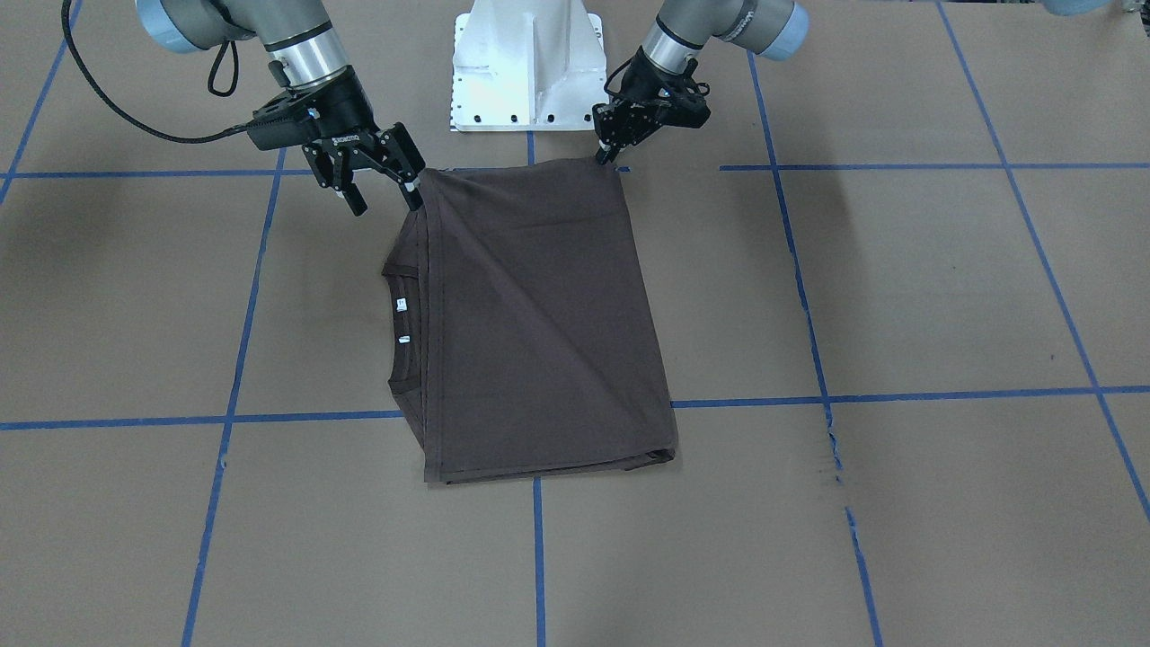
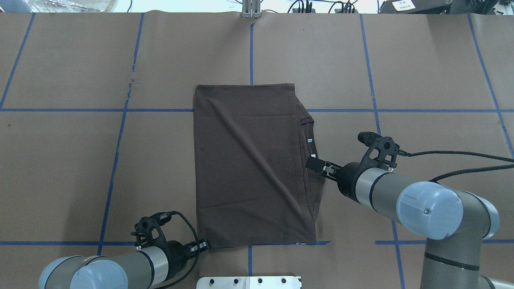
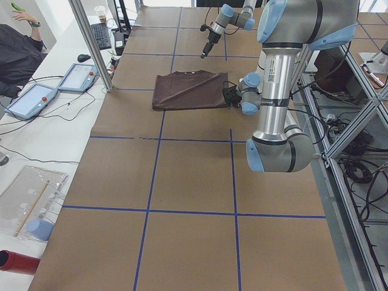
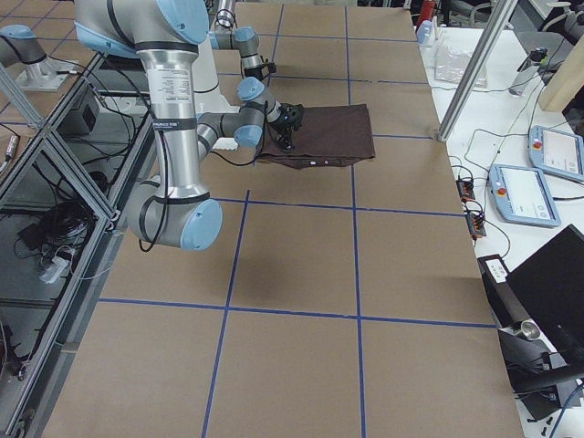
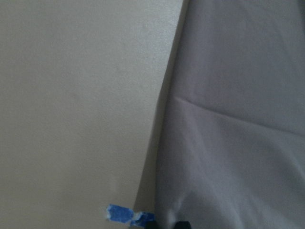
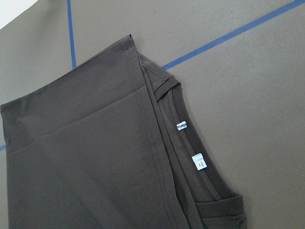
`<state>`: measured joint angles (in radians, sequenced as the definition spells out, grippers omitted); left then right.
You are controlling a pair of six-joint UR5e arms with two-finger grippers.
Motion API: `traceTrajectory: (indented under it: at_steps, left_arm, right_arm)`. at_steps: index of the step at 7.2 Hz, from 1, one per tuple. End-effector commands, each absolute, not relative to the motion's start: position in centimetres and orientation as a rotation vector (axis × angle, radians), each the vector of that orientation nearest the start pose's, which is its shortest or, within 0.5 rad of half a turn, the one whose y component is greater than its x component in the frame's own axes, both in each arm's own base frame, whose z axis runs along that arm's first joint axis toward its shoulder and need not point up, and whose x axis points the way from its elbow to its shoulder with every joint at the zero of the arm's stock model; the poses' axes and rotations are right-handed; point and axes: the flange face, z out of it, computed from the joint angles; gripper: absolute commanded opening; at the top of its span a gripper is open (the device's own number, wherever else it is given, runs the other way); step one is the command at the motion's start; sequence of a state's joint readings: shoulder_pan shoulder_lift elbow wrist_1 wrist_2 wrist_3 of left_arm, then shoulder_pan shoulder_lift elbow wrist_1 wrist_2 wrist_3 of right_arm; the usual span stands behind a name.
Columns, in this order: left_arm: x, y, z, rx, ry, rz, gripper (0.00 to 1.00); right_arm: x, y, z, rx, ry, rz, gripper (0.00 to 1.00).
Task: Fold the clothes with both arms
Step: 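Grasp the shirt edge nearest the robot with both grippers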
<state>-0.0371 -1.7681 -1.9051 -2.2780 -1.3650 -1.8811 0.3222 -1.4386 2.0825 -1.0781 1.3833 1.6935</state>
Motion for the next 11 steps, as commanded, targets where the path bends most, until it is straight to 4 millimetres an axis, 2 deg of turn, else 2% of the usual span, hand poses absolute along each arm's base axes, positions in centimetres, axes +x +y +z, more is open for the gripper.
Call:
traceTrajectory:
  at_steps: [1,2,3,4,7,9,11]
  left_arm:
    - [54.0,-17.4,31.4,0.007,1.266,-0.428,0.0]
    - [54.1,-17.4,30.9,0.004,1.274,-0.427,0.0]
    - [54.2,-17.4,30.8,0.004,1.276,-0.427,0.0]
    - [54.2,-17.3,30.6,0.002,1.279,-0.426,0.0]
    - [54.5,-17.3,29.4,-0.006,1.3,-0.424,0.0]
    - [54.5,-17.3,29.4,-0.006,1.3,-0.421,0.0]
    - [54.5,-17.3,29.4,-0.007,1.299,-0.42,0.0]
  right_arm:
    - [-43.4,-30.3,29.7,0.266,-1.129,0.524,1.0]
    - [-44.2,-30.4,28.2,0.224,-1.13,0.585,0.98]
    - [-45.6,-30.7,26.3,0.208,-1.056,0.609,0.96]
    - [-47.8,-29.6,24.7,0.184,-0.955,0.605,0.95]
    - [-52.5,-25.9,27.7,0.225,-0.832,0.537,0.91]
    - [-53.6,-23.2,29.6,0.217,-0.75,0.48,0.88]
    - [-54.6,-21.3,29.9,0.226,-0.744,0.453,0.82]
